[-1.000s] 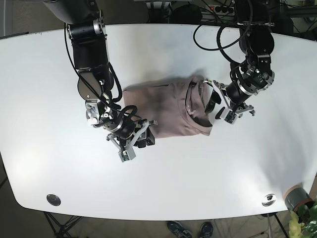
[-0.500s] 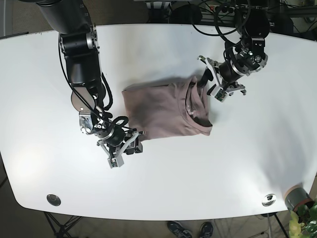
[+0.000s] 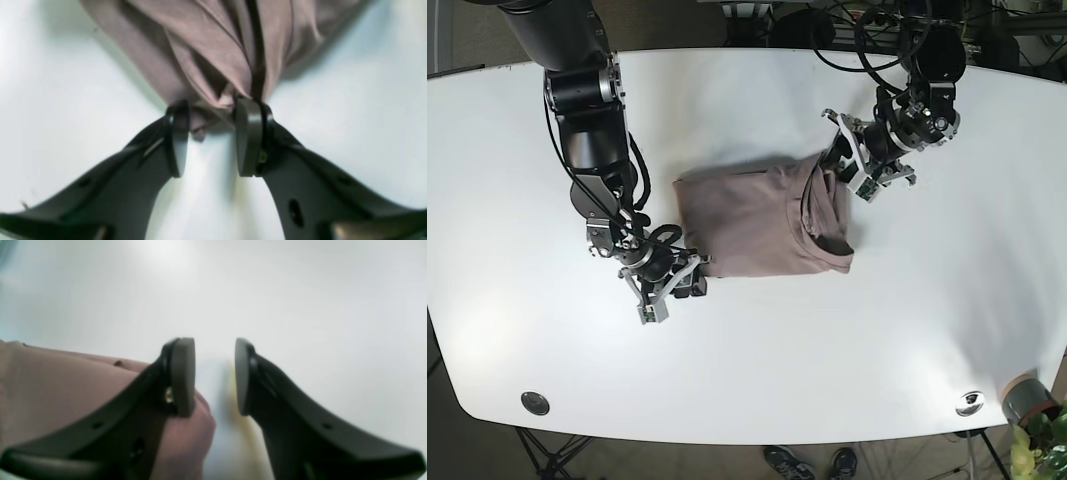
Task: Fold the T-shirt properly
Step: 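Grasp the bundle edge with the left gripper and withdraw the right gripper, then drag the folded pink T-shirt with the left gripper to the table edge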
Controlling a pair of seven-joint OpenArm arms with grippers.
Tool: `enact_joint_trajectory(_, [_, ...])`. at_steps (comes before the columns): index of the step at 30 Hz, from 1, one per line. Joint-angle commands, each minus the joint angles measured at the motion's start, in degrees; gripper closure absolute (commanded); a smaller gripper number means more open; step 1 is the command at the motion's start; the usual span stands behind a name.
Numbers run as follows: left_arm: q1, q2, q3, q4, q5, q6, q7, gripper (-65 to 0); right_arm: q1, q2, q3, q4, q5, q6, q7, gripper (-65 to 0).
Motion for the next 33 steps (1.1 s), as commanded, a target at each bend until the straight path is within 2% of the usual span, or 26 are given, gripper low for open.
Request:
enact_joint_trajectory(1, [-1.05,-0.4,-0.43,-0.49,-0.65,0.07,-1.04,-21.7,0.29,0.85,0.08,1.1,0.37,0.45,1.05,-18.7])
enact_joint_trajectory(8, [-4.83,-0.48,-0.17,-4.8,-0.38,0.07,-1.04,-21.7,-2.61,2.17,0.17,3.03,0.54,0.54,1.22,-18.7])
enact_joint_trajectory(12, [-8.88,-0.4,-0.08,-9.37,-0.38,0.07,-1.04,-21.7,-6.74,2.52,0.25,8.84,0.54,0.54,1.05,-18.7])
enact_joint_trajectory(16, [-14.15,-0.4,-0.08,-15.0,-0.38,0.07,-1.04,-21.7,-11.22,4.63,0.25,15.16,0.98,0.54,0.61,-18.7])
enact_joint_trajectory(19, [-17.4,-0.4,-0.08,-18.07,-0.38,0.07,-1.04,-21.7,-14.48,4.9,0.34,19.74,0.98,0.54,-1.94,-18.7])
enact_joint_trajectory(25, [-23.82,-0.04,-0.08,-23.17,-0.38,0.07,-1.13,-21.7,-22.39,5.25,0.34,30.37,0.46,0.28,-4.4,-18.7])
enact_joint_trajectory(33, [-30.15,0.75,3.17,-27.48,-0.38,0.07,-1.3,-21.7,-29.33,3.67,0.17,37.32,0.72,0.01,-5.11,-18.7])
